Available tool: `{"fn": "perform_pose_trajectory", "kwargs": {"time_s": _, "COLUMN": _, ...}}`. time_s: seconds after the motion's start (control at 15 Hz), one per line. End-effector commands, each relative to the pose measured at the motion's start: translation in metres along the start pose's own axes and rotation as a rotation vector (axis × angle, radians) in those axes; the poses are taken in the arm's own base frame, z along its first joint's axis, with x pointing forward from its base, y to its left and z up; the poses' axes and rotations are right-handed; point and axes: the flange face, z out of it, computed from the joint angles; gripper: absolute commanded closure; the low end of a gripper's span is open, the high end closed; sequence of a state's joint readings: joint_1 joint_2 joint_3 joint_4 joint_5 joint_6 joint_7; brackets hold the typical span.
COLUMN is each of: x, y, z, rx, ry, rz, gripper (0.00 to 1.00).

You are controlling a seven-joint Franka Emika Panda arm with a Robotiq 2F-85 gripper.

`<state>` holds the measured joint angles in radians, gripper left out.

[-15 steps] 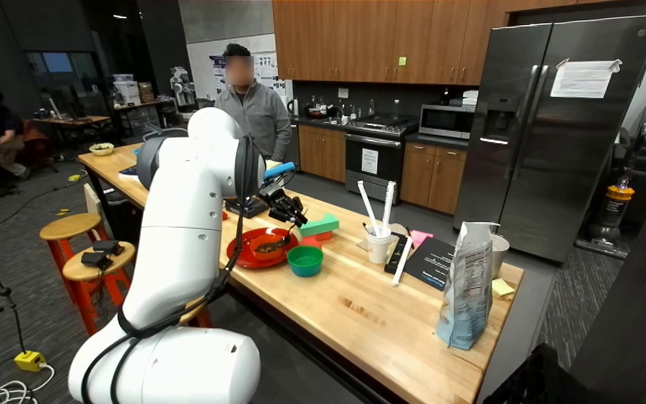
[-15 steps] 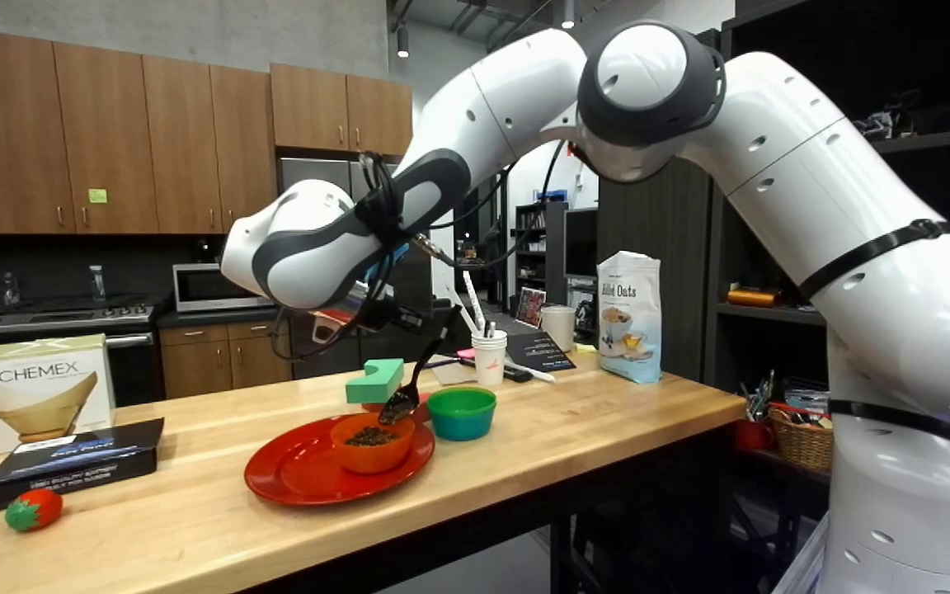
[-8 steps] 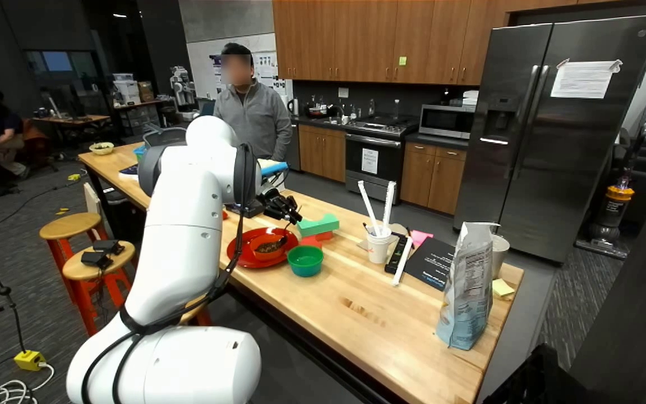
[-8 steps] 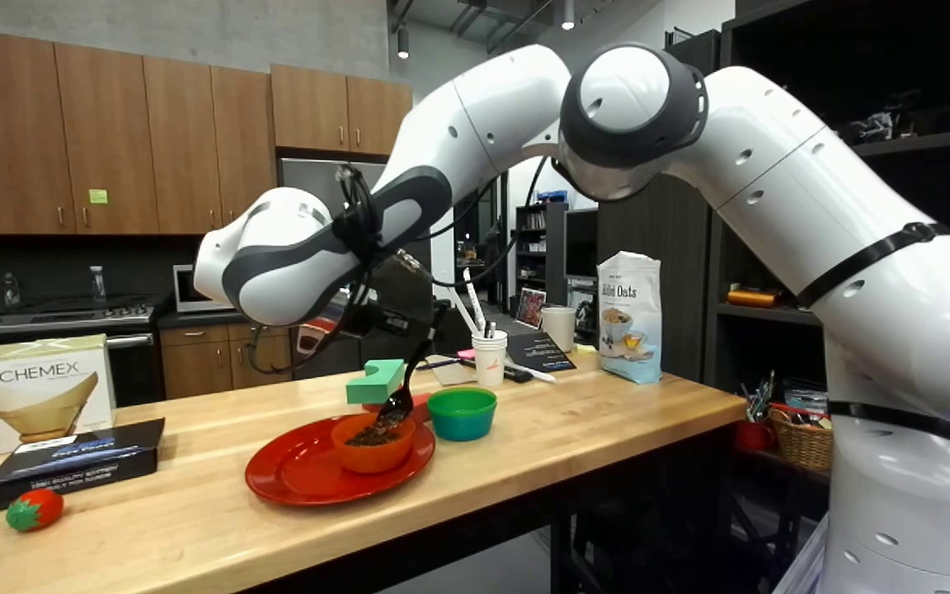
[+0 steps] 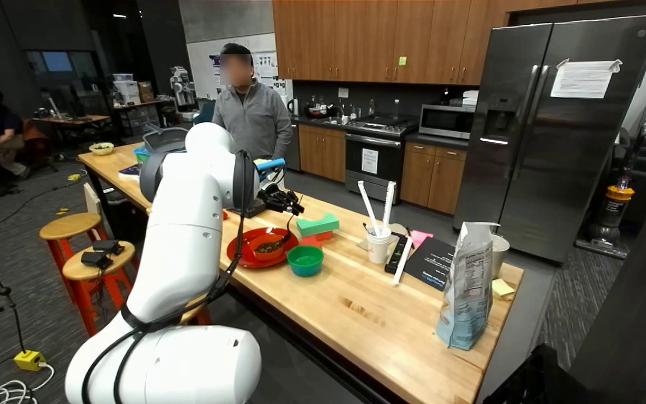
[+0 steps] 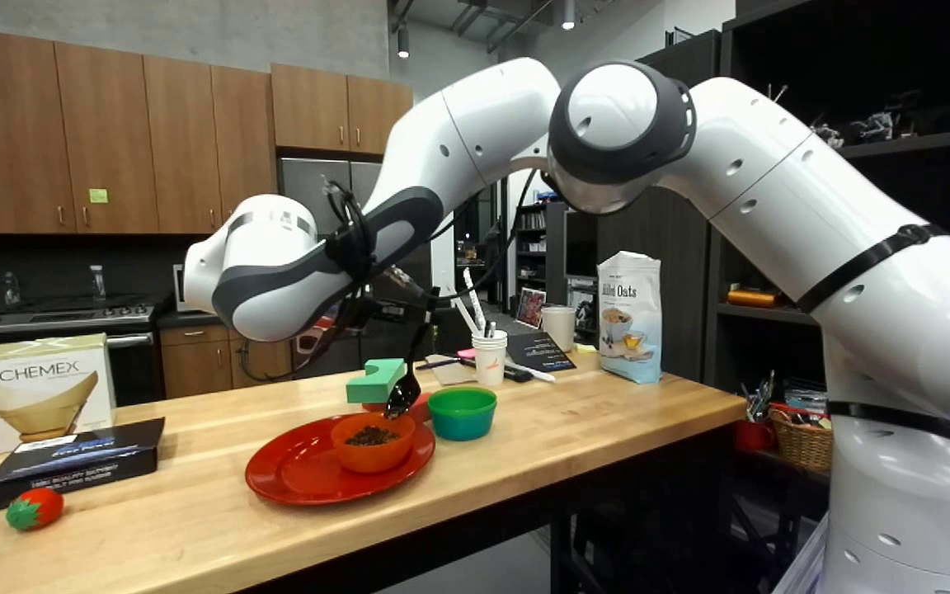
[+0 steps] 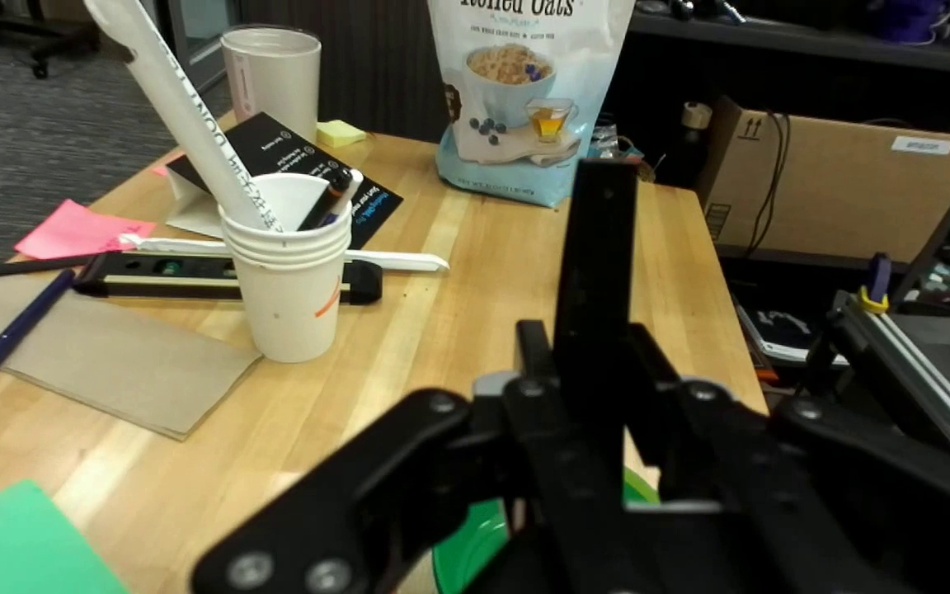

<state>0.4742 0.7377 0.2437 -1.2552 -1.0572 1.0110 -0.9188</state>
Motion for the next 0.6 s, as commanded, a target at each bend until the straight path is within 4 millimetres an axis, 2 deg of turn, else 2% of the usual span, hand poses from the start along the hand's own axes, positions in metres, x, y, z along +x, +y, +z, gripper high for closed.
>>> {"fn": "perform_pose_trajectory", "kwargs": {"time_s": 0.0, "x": -0.0045, "y": 0.0052, "z": -0.0035, "rx": -0.002, "ry": -0.063, "rz": -0.037, "gripper": 0.94}}
{"fn": "perform_pose_trajectory", "kwargs": {"time_s": 0.53, "x": 0.0052, "y": 0.0093, "z": -0.0097, "rx": -0.028, "ry": -0.162, "rz": -0.115, "gripper": 0.94}}
